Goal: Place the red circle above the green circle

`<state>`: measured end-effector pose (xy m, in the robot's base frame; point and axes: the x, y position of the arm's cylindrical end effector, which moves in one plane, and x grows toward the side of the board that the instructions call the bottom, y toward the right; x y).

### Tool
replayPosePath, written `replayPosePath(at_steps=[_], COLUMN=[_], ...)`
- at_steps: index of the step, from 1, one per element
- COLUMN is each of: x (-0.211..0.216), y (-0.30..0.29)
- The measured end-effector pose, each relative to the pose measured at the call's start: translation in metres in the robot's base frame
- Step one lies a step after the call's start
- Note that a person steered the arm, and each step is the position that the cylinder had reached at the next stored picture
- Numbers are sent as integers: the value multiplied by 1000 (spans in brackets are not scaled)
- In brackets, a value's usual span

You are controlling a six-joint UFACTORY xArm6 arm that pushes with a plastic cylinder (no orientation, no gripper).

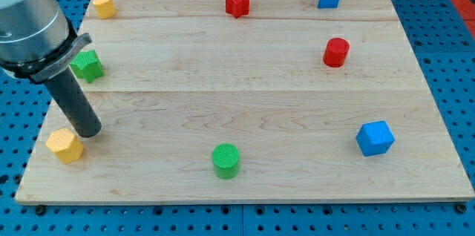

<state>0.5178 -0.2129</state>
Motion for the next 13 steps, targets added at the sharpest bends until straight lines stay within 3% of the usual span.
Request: replayPosePath(at_steps=[1,2,5,7,9,11,13], x=[-3,-29,-176,-201,-123,-97,-28], y=[8,60,243,385,356,371,261])
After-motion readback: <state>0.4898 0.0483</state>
